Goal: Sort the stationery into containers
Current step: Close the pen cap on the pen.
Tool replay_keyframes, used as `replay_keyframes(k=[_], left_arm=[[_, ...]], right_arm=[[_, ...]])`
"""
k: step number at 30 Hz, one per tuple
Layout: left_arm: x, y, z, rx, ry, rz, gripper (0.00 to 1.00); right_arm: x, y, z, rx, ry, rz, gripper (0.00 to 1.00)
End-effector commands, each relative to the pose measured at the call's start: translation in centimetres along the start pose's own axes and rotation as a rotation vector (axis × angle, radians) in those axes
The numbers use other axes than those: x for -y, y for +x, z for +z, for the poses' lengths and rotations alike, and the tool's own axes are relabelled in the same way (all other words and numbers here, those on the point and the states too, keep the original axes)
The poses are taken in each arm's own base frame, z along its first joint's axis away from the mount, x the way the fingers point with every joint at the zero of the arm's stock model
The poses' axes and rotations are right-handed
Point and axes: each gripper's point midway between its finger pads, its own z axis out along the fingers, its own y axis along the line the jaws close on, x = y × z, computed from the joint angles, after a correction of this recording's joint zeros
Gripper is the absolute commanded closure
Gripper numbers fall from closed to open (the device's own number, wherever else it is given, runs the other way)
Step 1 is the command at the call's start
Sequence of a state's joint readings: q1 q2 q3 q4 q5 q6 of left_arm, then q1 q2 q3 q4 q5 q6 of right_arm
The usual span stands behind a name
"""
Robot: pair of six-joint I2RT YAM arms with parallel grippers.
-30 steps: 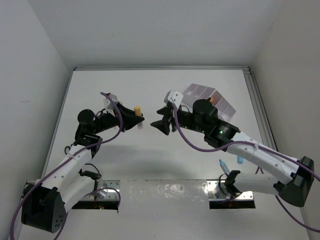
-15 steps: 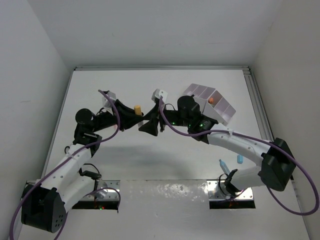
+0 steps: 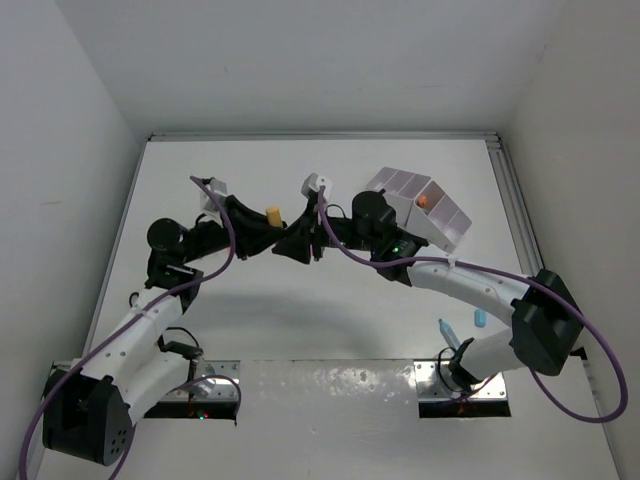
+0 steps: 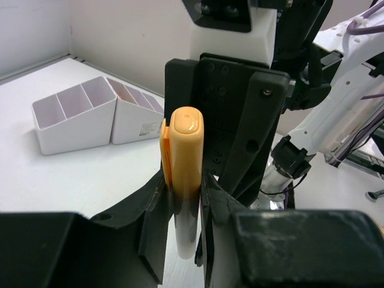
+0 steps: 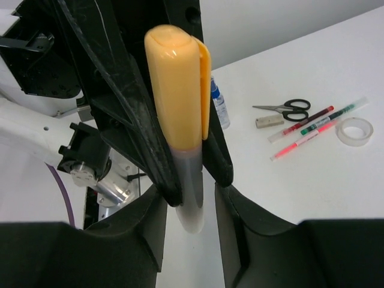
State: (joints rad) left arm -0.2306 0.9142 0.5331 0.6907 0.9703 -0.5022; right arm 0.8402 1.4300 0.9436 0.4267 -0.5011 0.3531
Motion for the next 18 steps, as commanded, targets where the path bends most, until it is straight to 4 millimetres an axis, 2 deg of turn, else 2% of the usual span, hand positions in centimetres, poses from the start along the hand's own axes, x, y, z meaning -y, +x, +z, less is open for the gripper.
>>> replay_keyframes(k=[1, 4, 6, 7, 10, 13, 14, 15, 18], left_arm=[[1.9, -3.2, 0.5, 0.064, 0.054, 0.092, 1.0], [1.9, -3.3, 0.6, 0.066, 0.057, 0.088, 1.0], [1.8, -3.2, 0.6, 0.066, 0.054, 0.085, 1.0], [1.8, -3.3, 0.6, 0.069, 0.052, 0.086, 1.0], [1.8, -3.2, 0.6, 0.069, 0.049, 0.074, 1.0], [1.6, -3.0, 0.5, 0.066, 0.036, 0.053, 1.0], [1.5, -2.9, 0.5, 0.063, 0.029, 0.042, 0.96], [1.3, -2.7, 0.5, 0.058, 0.023, 0.036, 0.79], [1.5, -1.8, 0.2, 0.028, 0.029, 0.017, 0.7]], right_arm=[[-0.7, -1.5, 0.2, 0.049, -0.032, -0.02, 0.64], [-0.9, -1.3, 0.1, 0.047, -0.035, -0.013, 0.64], [-1.0, -1.4, 0.1, 0.053, -0.038, -0.012, 0.71], [-1.2, -1.6, 0.1, 0.063, -0.042, -0.017, 0.83], [-1.9, -2.2, 0.3, 0.084, -0.06, -0.027, 0.99], [-2.9, -3.0, 0.3, 0.122, -0.084, -0.053, 1.0], [-3.2, -3.3, 0.3, 0.137, -0.094, -0.066, 1.0], [-3.4, -3.5, 0.2, 0.148, -0.097, -0.068, 1.0], [-4.0, -4.8, -0.3, 0.2, -0.098, -0.096, 1.0]])
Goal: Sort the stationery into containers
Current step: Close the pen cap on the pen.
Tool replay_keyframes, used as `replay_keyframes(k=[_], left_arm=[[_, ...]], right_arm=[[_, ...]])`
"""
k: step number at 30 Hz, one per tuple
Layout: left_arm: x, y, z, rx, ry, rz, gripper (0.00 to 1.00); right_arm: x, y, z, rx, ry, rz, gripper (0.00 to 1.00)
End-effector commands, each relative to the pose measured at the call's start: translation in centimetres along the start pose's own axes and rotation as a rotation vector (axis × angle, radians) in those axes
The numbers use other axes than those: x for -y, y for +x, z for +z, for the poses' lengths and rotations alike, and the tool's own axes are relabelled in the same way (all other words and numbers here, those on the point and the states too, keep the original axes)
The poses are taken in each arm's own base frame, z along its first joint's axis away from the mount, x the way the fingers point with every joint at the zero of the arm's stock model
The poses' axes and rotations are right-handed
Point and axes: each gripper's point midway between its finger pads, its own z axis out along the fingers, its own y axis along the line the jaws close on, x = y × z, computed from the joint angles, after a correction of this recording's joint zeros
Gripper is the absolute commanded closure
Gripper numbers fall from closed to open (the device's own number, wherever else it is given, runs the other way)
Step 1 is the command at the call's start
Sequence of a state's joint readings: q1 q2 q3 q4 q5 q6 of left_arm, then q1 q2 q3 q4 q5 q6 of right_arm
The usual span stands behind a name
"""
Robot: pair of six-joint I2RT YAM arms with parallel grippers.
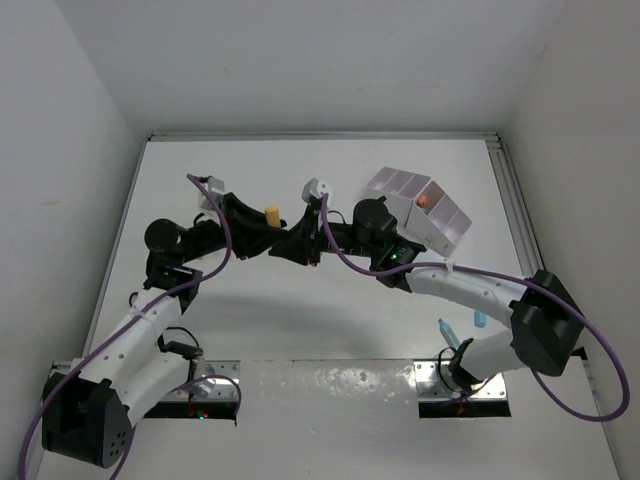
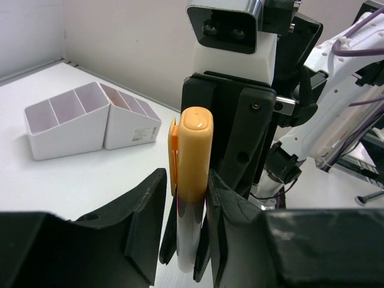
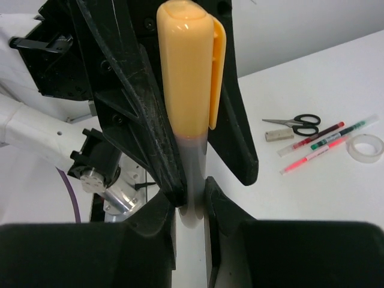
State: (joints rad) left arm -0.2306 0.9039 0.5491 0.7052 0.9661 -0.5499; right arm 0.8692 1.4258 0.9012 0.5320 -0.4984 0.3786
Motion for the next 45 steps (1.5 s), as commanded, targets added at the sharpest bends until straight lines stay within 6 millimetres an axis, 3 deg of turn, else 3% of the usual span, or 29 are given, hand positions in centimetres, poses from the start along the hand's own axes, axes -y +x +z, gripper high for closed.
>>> replay_keyframes(k=[1, 10, 13, 14, 16, 24, 27, 35, 40, 43, 45], left_arm=[[1.1, -0.6, 0.1, 0.004, 0.026, 0.027, 0.7], [1.8, -0.4, -0.2, -0.009, 0.049, 0.017, 0.76], [2.0, -0.7, -0.1, -0.006, 0.055, 0.023, 0.62], [2.0, -0.8, -0.1, -0.003, 0.052, 0.018, 0.54], [1.9, -1.2, -0.1, 0.01, 0.035, 0.008, 0.52], [2.4, -2.3, 0.1, 0.039, 0.052, 0.021, 0.61], [2.2, -2.3, 0.2, 0.037, 0.052, 0.025, 0.69], [1.5, -3.8, 0.2, 0.152, -0.003, -0.02, 0.63], [1.3, -4.4, 0.0, 0.209, -0.018, -0.056, 0.8], [1.2, -4.2, 0.0, 0.211, -0.022, -0.062, 0.78], [1.2, -4.3, 0.0, 0.217, -0.021, -0.077, 0.69]], right_arm=[[-2.9, -5.0, -0.4, 0.155, -0.062, -0.098, 1.0], [-3.3, -5.7, -0.7, 0.179, -0.038, -0.146, 1.0], [-3.1, -6.2, -1.1, 0.21, -0.029, -0.152, 1.0], [-3.0, -6.3, -1.3, 0.217, -0.026, -0.148, 1.0], [-3.0, -6.8, -1.7, 0.241, -0.025, -0.148, 1.0], [-2.9, -6.9, -2.5, 0.243, -0.009, -0.158, 1.0], [-3.0, -7.0, -2.4, 0.245, -0.014, -0.159, 1.0], [-2.9, -5.9, -1.0, 0.212, -0.035, -0.14, 1.0], [-3.1, -6.2, -1.0, 0.222, -0.041, -0.143, 1.0], [-2.9, -6.0, -0.9, 0.211, -0.035, -0.139, 1.0], [-2.9, -5.8, -0.7, 0.207, -0.038, -0.131, 1.0]])
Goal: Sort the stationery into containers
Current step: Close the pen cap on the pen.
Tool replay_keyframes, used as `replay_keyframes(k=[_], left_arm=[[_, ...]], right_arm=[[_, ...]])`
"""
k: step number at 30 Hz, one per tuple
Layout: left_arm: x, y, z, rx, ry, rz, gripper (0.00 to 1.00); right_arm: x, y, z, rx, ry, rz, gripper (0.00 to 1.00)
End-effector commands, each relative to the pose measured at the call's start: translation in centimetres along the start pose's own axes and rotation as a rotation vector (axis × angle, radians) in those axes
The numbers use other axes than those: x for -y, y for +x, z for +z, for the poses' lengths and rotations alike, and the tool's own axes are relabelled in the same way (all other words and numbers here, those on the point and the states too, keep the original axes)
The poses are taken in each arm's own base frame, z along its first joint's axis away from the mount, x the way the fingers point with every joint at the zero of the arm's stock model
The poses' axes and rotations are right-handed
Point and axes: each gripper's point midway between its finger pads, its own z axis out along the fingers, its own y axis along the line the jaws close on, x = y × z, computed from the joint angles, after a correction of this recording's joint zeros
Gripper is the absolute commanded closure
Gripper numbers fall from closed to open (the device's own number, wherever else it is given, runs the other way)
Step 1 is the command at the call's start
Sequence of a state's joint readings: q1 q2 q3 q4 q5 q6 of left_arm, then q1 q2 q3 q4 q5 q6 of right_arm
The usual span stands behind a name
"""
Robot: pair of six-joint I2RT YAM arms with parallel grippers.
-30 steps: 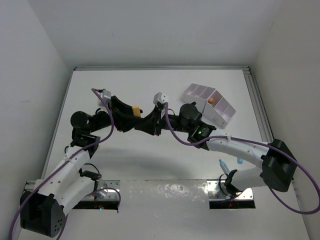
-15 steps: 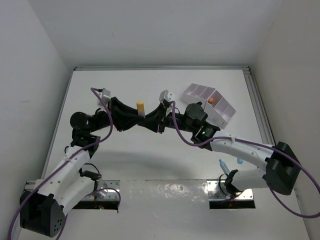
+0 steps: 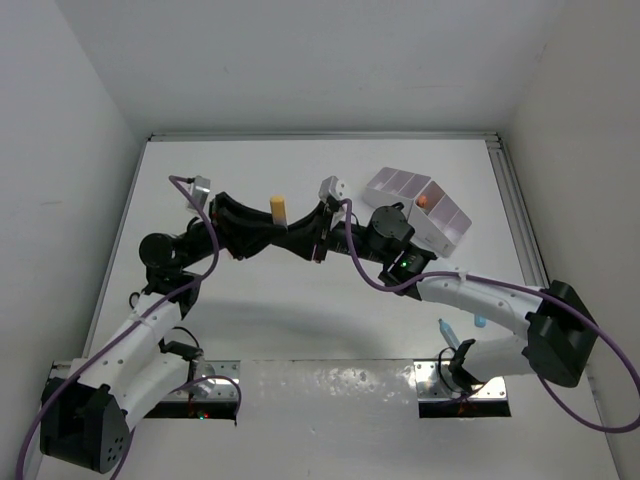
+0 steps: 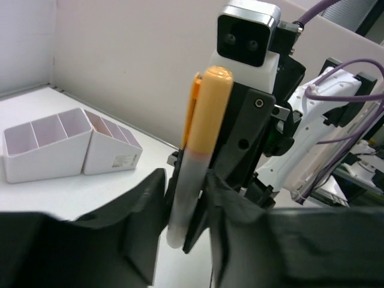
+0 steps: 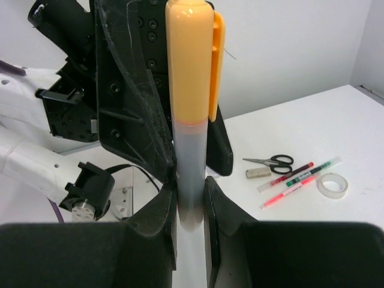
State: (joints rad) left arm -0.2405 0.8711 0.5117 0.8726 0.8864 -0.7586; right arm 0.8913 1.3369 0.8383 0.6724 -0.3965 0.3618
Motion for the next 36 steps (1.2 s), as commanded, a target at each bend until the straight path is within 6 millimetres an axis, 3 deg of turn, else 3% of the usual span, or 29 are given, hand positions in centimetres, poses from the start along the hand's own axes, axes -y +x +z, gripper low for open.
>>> replay_keyframes(k=[1, 6, 11, 19, 21, 23, 25, 31, 33, 35, 36], left_arm=[[-0.1, -2.0, 0.2, 0.099, -0.025, 0.01, 0.67], [-0.2, -1.8, 0.3, 0.094, -0.028, 0.004, 0.59], [-0.4, -1.4, 0.2, 0.08, -0.027, 0.016, 0.75], [-0.2, -0.2, 0.1, 0.024, -0.002, 0.046, 0.93], [-0.3, -0.1, 0.1, 0.016, -0.003, 0.046, 0.88], [-0.2, 0.0, 0.0, 0.014, 0.001, 0.047, 0.74], [0.1, 0.1, 0.0, 0.009, 0.013, 0.05, 0.71], [0.7, 0.0, 0.0, 0.003, 0.047, 0.07, 0.82], [0.8, 0.1, 0.0, -0.004, 0.051, 0.076, 0.88], [0.7, 0.1, 0.0, -0.002, 0.047, 0.08, 0.99], [0.6, 0.0, 0.0, 0.0, 0.044, 0.077, 1.0]], right_arm=[[-1.8, -2.0, 0.8, 0.052, -0.086, -0.029, 1.0], [-2.0, -2.5, 1.1, 0.069, -0.097, -0.029, 1.0], [-2.0, -2.8, 1.2, 0.074, -0.099, -0.032, 1.0], [-1.7, -3.3, 1.6, 0.095, -0.104, -0.027, 1.0], [-1.9, -3.8, 1.7, 0.105, -0.112, -0.033, 1.0], [-2.0, -4.1, 1.7, 0.11, -0.115, -0.036, 1.0], [-2.1, -4.1, 1.7, 0.104, -0.12, -0.037, 1.0], [-2.0, -4.4, 1.5, 0.113, -0.117, -0.042, 1.0], [-2.1, -4.4, 1.5, 0.114, -0.119, -0.042, 1.0], [-2.0, -4.5, 1.6, 0.114, -0.119, -0.046, 1.0], [-1.9, -4.3, 1.6, 0.106, -0.117, -0.042, 1.0]])
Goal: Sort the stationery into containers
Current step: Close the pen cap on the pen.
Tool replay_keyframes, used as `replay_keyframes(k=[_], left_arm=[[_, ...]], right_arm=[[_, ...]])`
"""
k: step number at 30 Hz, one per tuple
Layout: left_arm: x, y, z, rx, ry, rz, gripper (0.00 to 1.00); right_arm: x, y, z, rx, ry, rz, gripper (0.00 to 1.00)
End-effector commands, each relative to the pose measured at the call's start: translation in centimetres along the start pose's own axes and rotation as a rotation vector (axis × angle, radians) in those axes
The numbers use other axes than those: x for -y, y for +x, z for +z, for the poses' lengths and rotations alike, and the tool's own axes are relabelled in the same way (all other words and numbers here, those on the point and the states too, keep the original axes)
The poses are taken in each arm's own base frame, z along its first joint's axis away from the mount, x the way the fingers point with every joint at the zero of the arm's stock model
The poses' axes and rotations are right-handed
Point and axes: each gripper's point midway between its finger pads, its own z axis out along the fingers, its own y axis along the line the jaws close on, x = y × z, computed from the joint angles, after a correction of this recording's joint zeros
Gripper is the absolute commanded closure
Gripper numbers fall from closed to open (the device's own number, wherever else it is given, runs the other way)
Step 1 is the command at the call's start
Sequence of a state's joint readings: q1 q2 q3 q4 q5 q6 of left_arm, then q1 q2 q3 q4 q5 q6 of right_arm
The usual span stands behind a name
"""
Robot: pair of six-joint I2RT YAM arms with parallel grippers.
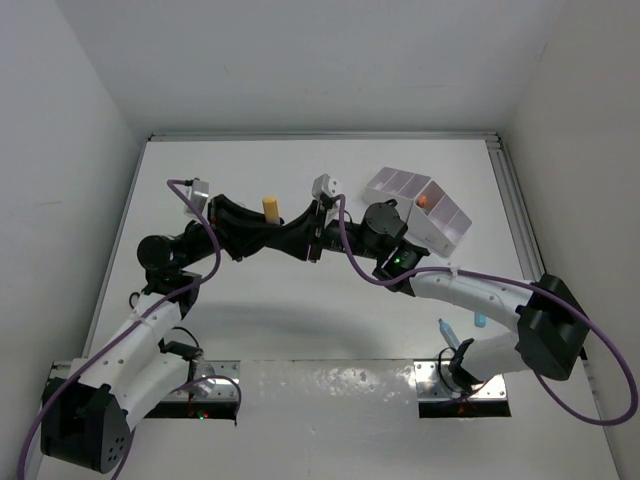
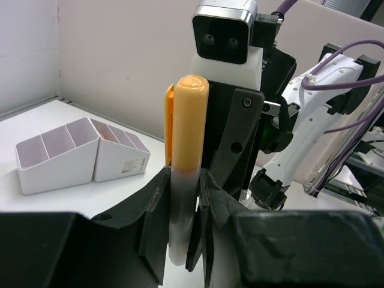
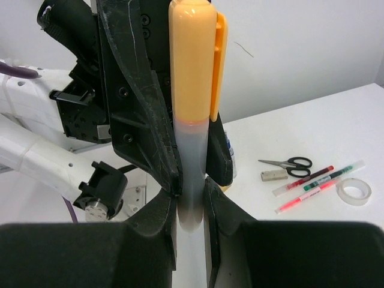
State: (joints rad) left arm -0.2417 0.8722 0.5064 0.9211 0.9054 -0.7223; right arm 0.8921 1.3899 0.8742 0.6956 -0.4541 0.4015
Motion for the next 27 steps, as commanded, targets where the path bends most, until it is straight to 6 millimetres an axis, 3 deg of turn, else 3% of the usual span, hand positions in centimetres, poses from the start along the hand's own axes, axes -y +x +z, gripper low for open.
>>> replay_keyframes(k=[1, 3, 4, 5, 7, 8, 10, 11, 13, 14, 16, 17, 20, 21, 24, 27], left_arm=[[0.2, 0.2, 0.0, -0.005, 0.012, 0.012, 1.0], [-0.1, 0.2, 0.1, -0.005, 0.001, 0.014, 1.0], [-0.5, 0.3, 0.1, -0.018, -0.016, 0.024, 1.0], [-0.9, 0.4, 0.1, -0.026, -0.032, 0.029, 1.0], [-1.2, 0.5, 0.1, -0.048, -0.036, 0.072, 1.0], [-0.9, 0.6, 0.1, -0.061, -0.018, 0.09, 1.0], [-0.6, 0.6, 0.1, -0.08, 0.009, 0.118, 1.0], [-0.5, 0.6, 0.2, -0.083, 0.015, 0.124, 1.0], [-0.3, 0.7, 0.1, -0.102, 0.038, 0.146, 1.0], [-0.1, 0.8, 0.1, -0.11, 0.052, 0.156, 1.0], [0.4, 1.3, -0.1, -0.135, 0.09, 0.185, 1.0], [0.4, 1.5, -0.1, -0.141, 0.095, 0.193, 1.0], [0.4, 2.0, -0.3, -0.173, 0.116, 0.23, 1.0], [0.5, 2.1, -0.4, -0.179, 0.125, 0.246, 1.0], [0.8, 2.2, -0.5, -0.192, 0.145, 0.26, 1.0], [0.9, 2.4, -0.6, -0.197, 0.147, 0.253, 1.0]], right_arm=[[-1.4, -4.4, 0.6, 0.107, -0.06, -0.077, 1.0], [-1.2, -3.6, 0.5, 0.066, -0.048, -0.054, 0.96], [-1.2, -3.1, 0.4, 0.044, -0.045, -0.057, 0.7], [-1.1, -2.9, -0.1, 0.022, -0.038, -0.063, 0.59], [-0.7, -0.6, -1.2, -0.093, -0.011, -0.062, 0.39], [-0.5, 0.9, -2.6, -0.183, 0.017, -0.037, 0.35], [-0.2, 1.5, -4.0, -0.262, 0.039, -0.07, 0.2], [0.1, 3.3, -5.6, -0.364, 0.068, -0.039, 0.18], [-0.1, 1.9, -6.8, -0.399, 0.081, -0.086, 0.15], [0.1, 2.3, -8.0, -0.455, 0.104, -0.074, 0.16], [0.0, -0.2, -8.6, -0.439, 0.112, -0.124, 0.21], [0.1, -1.2, -8.5, -0.422, 0.112, -0.141, 0.42], [0.3, -5.3, -7.1, -0.339, 0.12, -0.19, 0.87], [0.4, -6.2, -6.5, -0.314, 0.118, -0.198, 0.87], [0.6, -8.5, -4.7, -0.217, 0.103, -0.232, 0.26], [0.9, -9.4, -3.6, -0.167, 0.093, -0.246, 0.19]])
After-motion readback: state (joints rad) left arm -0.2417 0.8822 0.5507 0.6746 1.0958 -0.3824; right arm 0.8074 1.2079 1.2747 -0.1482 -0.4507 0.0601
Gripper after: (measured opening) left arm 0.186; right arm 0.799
